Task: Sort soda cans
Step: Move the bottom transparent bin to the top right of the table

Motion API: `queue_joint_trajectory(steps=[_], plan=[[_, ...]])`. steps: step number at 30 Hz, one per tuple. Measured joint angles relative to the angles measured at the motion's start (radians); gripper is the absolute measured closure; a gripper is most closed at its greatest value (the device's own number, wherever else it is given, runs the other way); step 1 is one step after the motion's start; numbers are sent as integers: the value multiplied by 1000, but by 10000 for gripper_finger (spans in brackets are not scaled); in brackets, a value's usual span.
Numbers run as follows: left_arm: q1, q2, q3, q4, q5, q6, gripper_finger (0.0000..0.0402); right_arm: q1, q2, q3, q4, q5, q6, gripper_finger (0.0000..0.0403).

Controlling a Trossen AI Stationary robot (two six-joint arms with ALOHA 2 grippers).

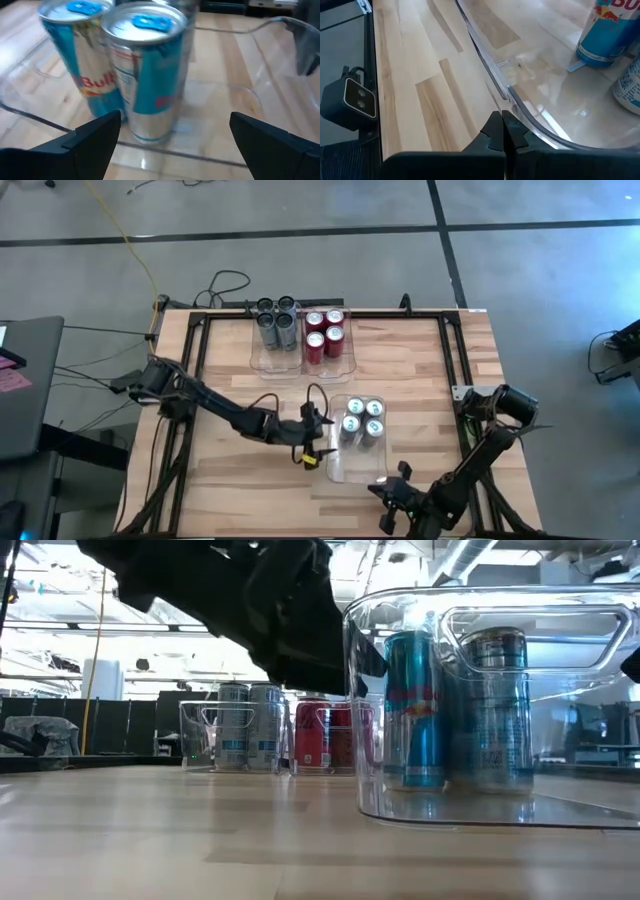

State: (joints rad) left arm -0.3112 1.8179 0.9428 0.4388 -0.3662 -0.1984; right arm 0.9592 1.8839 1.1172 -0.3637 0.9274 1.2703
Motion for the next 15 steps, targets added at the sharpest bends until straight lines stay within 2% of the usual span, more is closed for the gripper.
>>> queue_joint_trajectory(steps=[5,9,13,15], plan=[[33,-1,0,35,26,50,31,2,0,0,-3,11,13,402],[8,-69,1,-37,20,104,31,12,0,0,-9,20,19,402],[-38,-153,4,-201,-77,100,36,18,0,0,-58,22,75,402],[-60,-176,3,-250,-120,81,52,26,0,0,-82,26,104,402]])
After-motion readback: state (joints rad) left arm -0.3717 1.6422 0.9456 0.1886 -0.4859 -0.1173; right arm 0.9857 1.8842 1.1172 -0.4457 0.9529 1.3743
